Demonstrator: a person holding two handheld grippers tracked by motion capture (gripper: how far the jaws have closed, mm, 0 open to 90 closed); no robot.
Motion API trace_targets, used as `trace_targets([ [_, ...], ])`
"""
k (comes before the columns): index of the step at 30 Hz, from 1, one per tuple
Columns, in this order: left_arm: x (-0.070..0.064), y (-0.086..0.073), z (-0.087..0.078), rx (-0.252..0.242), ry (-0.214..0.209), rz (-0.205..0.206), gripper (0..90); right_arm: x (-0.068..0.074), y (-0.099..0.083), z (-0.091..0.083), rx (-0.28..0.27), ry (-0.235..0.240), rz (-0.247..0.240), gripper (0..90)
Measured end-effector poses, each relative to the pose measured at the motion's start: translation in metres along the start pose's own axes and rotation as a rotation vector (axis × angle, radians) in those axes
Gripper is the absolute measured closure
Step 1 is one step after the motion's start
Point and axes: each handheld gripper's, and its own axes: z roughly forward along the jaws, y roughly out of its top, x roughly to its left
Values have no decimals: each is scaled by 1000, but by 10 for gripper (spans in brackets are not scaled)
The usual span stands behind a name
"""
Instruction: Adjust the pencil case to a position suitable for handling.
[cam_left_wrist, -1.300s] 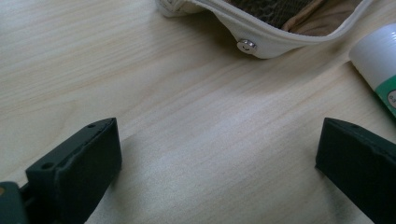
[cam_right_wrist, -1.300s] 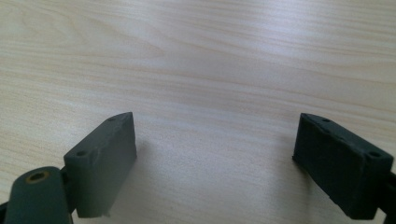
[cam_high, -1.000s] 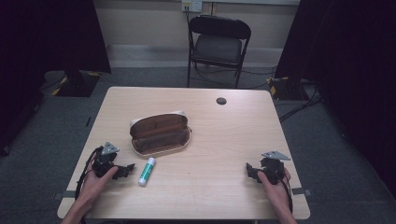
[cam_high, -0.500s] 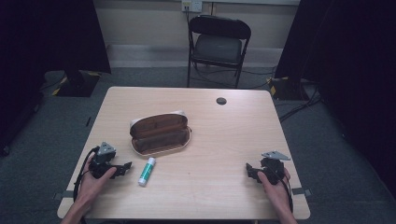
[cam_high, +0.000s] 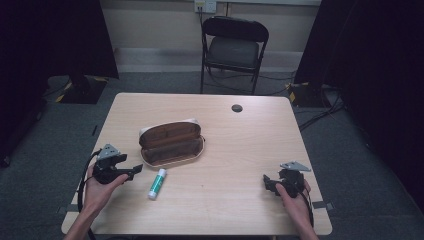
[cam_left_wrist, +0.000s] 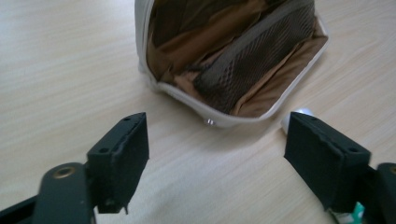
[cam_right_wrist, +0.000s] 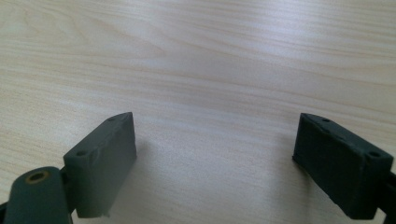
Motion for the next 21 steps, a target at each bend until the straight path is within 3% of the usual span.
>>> trace_targets([
  [2, 0, 8, 0, -26, 3, 6, 252, 0, 0, 0, 1, 2, -1, 119],
  [9, 3, 30, 11, -47, 12, 23, 282, 0, 1, 1, 0, 7, -2, 119],
  [12, 6, 37, 17, -71, 22, 15, 288, 0, 1, 1, 0, 6, -2, 119],
  [13, 7, 39, 20, -87, 25, -7, 289, 0, 1, 1, 0, 6, -2, 119],
  [16, 9, 46, 26, -103, 30, -25, 272, 0, 1, 1, 0, 6, -3, 120],
  [21, 14, 52, 32, -116, 31, -25, 262, 0, 1, 1, 0, 6, -3, 120],
])
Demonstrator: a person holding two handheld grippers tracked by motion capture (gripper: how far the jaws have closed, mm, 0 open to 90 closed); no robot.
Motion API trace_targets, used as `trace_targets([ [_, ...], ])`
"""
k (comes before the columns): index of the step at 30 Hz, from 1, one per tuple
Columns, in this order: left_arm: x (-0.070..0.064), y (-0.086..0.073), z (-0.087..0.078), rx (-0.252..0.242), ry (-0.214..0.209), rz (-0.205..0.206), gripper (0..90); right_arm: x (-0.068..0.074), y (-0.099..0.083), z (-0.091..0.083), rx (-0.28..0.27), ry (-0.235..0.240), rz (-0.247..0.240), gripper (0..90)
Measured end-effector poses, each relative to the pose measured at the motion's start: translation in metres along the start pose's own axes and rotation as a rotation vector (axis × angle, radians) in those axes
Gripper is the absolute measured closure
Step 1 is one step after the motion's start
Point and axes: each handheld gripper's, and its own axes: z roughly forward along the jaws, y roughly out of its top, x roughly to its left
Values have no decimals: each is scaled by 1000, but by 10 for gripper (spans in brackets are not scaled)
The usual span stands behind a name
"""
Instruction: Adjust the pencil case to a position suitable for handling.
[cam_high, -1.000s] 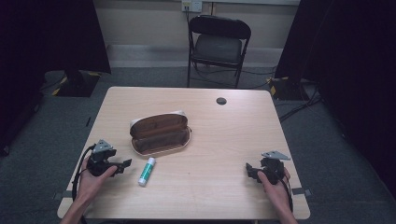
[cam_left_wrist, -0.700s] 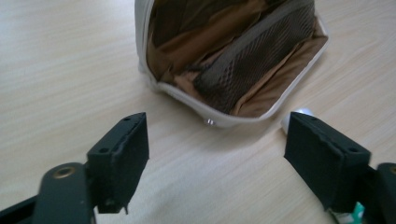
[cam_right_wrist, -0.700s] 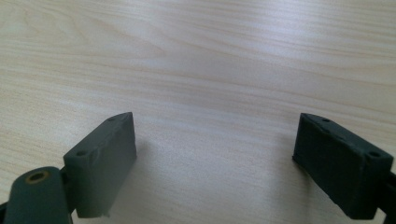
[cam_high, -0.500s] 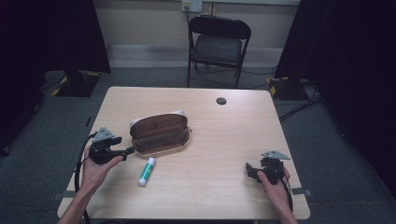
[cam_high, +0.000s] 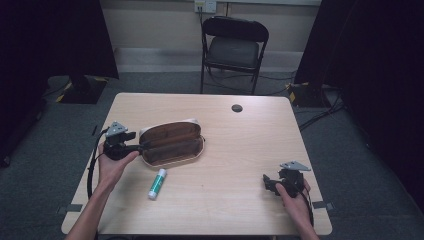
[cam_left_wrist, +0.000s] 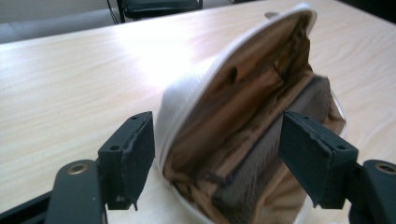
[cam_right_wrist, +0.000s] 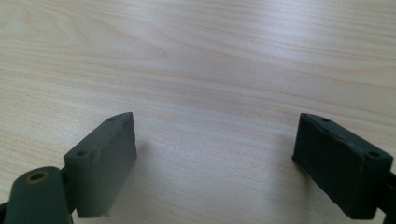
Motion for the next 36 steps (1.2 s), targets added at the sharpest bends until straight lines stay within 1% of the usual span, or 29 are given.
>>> trace_targets([
  [1, 1, 1, 1, -6, -4, -5, 262, 0, 0, 0, 0, 0, 0, 120],
  [2, 2, 2, 3, -24, 6, -11, 259, 0, 0, 0, 1, 1, 1, 120],
  [3, 3, 2, 6, -35, 4, -13, 257, 0, 0, 0, 1, 1, 1, 120],
  [4, 3, 2, 10, -27, -5, -15, 252, 0, 0, 0, 2, 0, -1, 120],
  [6, 2, 1, 14, -19, 11, -10, 252, 0, 0, 0, 1, 1, -2, 120],
  [7, 2, 1, 16, -17, 17, 0, 256, 0, 0, 0, 1, 1, -3, 120],
  [9, 2, 1, 19, -7, 24, 8, 281, 0, 0, 0, 2, 1, -2, 120],
  [10, 2, 1, 19, -7, 24, 8, 294, 0, 0, 0, 2, 1, -2, 120],
  [11, 2, -1, 23, -16, 12, -8, 294, 0, 0, 0, 2, 1, -2, 120],
  [12, 2, -1, 25, -4, 18, 0, 292, 0, 0, 0, 2, 2, -4, 120],
  [13, 1, -1, 27, -3, 27, 2, 305, 0, 0, 0, 2, 2, -3, 121],
  [14, 2, -1, 28, 10, 31, 12, 331, 0, 0, 0, 2, 2, -4, 121],
  [15, 2, -1, 28, 10, 31, 12, 358, 0, 0, 0, 2, 3, -4, 120],
  [16, 4, 0, 30, 15, 35, -5, 376, 0, 0, 0, 2, 3, -4, 120],
  [18, 4, 2, 31, 15, 37, -11, 379, 0, 0, 0, 2, 5, -5, 120],
  [19, 4, 5, 33, 25, 41, -3, 383, 0, 0, 0, 3, 4, -8, 121],
  [20, 3, 6, 35, 29, 48, 4, 410, 0, 0, 0, 3, 6, -9, 121],
  [22, 2, 7, 36, 29, 56, 5, 436, 0, 0, 0, 1, 7, -12, 121],
  [23, 4, 6, 38, 34, 64, -10, 436, 0, 0, 0, 1, 8, -12, 121],
  [24, 6, 5, 39, 34, 74, -17, 513, 0, 0, 0, -1, 15, -16, 121],
  [25, 6, 5, 39, 34, 74, -17, 531, 0, 0, 0, -1, 15, -16, 121],
  [26, 6, 5, 40, 35, 85, -11, 554, 0, 0, 0, -1, 16, -18, 122],
  [28, 7, 5, 41, 25, 86, -7, 597, 0, 0, 0, -1, 17, -18, 121],
  [29, 7, 4, 42, 26, 93, -11, 615, 1, 0, 0, -1, 18, -21, 121],
  [31, 7, 5, 43, 31, 90, -9, 651, 1, 0, 0, -1, 19, -22, 121],
  [32, 7, 6, 45, 34, 86, -2, 667, 1, 0, 0, 0, 18, -22, 121],
  [34, 6, 8, 48, 33, 84, -5, 685, 1, 0, 0, -1, 19, -23, 121],
  [35, 6, 10, 49, 27, 71, -7, 685, 1, 0, 0, 0, 18, -22, 121],
  [36, 4, 13, 51, 21, 59, -21, 685, 1, 0, 0, 0, 18, -21, 121],
])
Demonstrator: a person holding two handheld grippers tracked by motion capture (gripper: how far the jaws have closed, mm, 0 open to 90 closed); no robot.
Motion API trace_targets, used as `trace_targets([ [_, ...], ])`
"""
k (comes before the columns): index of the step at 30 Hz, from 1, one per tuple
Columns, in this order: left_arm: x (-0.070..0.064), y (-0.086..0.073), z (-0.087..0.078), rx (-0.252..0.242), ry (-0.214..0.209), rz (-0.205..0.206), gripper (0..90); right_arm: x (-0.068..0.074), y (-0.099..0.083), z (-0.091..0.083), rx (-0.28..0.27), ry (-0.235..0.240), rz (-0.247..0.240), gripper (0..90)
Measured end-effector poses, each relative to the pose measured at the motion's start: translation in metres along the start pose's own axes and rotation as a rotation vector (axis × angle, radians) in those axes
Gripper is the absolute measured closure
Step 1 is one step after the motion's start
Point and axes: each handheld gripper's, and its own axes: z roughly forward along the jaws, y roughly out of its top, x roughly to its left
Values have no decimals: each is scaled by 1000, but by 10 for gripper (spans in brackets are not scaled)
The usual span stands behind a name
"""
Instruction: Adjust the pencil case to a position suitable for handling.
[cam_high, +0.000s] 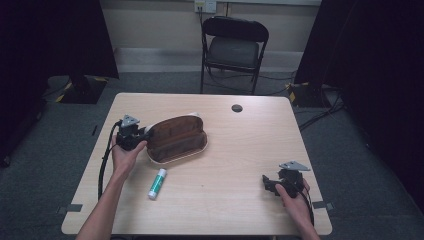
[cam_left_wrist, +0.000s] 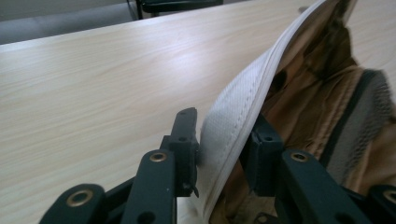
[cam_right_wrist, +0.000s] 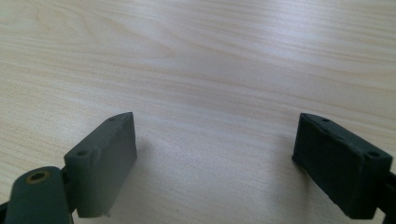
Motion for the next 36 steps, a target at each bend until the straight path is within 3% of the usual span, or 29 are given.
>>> trace_targets([
  [2, -6, 4, 2, 3, -15, 33, 690, 0, 0, 0, -1, 0, -1, 121],
  [5, -12, 6, 7, 6, -16, 44, 720, 0, 0, 0, -1, 0, -1, 122],
  [8, -25, 7, 12, 16, -50, 79, 759, 0, 0, 0, 1, 7, -5, 122],
  [11, -32, 8, 15, 10, -74, 77, 774, 1, 0, 0, 2, 10, -6, 123],
  [17, -44, 8, 16, 20, -125, 110, 786, 1, 0, 0, 2, 11, -7, 123],
  [19, -51, 8, 14, 19, -160, 152, 788, 1, 0, 0, 2, 11, -7, 123],
  [23, -59, 3, 11, 11, -186, 170, 790, 1, 0, 0, 1, 11, -8, 123],
  [25, -66, 2, 5, 23, -216, 211, 790, 1, 0, 0, 1, 11, -8, 123],
  [28, -71, -1, 0, 33, -238, 235, 791, 1, 0, 0, 1, 11, -8, 122],
  [35, -82, -8, -10, 32, -316, 232, 791, 1, 0, 0, 1, 11, -8, 123],
  [36, -84, -9, -12, 42, -318, 249, 791, 1, 0, 0, 1, 11, -8, 123],
])
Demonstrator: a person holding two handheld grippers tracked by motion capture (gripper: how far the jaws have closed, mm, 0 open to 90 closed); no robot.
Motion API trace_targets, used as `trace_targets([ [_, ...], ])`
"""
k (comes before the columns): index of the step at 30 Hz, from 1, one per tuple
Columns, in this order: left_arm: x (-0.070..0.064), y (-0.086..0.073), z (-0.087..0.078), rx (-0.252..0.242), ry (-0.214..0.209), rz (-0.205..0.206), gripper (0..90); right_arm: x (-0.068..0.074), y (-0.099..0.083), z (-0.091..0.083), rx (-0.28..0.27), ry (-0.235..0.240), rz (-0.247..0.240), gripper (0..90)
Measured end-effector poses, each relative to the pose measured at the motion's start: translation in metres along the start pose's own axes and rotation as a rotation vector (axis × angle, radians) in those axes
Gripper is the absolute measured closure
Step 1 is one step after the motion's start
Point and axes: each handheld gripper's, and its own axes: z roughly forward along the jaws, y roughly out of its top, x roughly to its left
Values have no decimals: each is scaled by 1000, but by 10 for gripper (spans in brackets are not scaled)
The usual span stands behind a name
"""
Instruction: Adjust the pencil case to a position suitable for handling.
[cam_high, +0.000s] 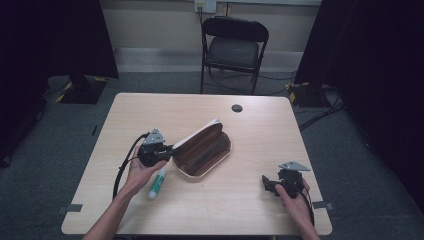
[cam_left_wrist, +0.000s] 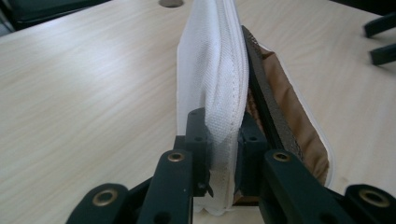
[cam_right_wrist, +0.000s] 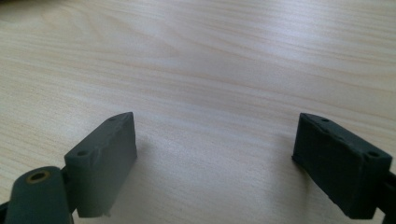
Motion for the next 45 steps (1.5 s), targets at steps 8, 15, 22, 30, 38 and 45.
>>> trace_targets([
  [8, -22, -4, -10, -15, -100, 44, 790, 0, 0, 0, 0, 0, 0, 123],
  [15, -32, -14, -23, -8, -196, 72, 789, 0, 0, 0, 0, 0, 0, 122],
  [22, -25, -19, -21, -26, -187, 35, 732, 0, 0, 0, 0, 0, 0, 123],
  [30, -19, -23, -29, 6, -98, 0, 547, 0, 0, 0, 0, 4, -4, 123],
  [38, -12, -27, -25, 39, -18, -13, 559, 0, 0, 0, 0, 4, -4, 123],
  [45, -19, -24, -23, 32, -51, 20, 723, 0, 0, 0, 0, 4, -4, 123],
])
